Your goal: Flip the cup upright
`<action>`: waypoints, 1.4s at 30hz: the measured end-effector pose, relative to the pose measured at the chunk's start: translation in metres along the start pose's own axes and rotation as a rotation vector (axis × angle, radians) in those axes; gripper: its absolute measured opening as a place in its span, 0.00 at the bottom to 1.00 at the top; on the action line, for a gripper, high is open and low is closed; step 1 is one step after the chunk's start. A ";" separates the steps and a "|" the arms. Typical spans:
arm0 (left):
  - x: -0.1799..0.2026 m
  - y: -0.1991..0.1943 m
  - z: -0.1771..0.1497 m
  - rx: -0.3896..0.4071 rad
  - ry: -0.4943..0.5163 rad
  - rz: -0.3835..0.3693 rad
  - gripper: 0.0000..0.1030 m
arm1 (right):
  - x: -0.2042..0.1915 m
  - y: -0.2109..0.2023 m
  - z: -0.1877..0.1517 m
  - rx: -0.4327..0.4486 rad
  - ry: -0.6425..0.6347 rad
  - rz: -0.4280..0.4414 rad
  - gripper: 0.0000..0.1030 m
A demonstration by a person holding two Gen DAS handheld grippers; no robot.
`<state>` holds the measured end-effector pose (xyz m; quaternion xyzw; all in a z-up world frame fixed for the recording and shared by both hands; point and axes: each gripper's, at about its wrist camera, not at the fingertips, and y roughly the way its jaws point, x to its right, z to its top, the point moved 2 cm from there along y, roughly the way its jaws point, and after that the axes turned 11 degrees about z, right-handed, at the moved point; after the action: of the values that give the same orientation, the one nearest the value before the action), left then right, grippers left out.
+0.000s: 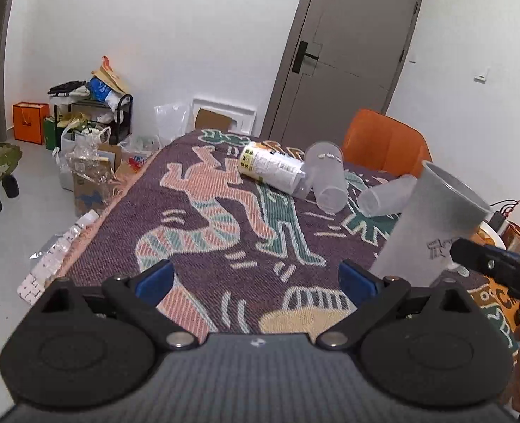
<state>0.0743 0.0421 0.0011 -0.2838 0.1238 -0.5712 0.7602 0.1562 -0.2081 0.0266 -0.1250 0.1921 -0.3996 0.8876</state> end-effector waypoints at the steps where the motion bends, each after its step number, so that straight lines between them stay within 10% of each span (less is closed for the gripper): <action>1: 0.000 -0.002 -0.001 -0.003 0.002 -0.002 0.96 | 0.001 -0.003 -0.002 -0.004 0.008 0.002 1.00; 42: 0.032 -0.105 -0.031 0.095 0.184 -0.065 1.00 | -0.026 -0.121 -0.025 0.017 -0.044 0.052 1.00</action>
<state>-0.0153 -0.0163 0.0403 -0.1978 0.1565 -0.6243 0.7393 0.0492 -0.2685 0.0559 -0.1212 0.1724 -0.3753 0.9026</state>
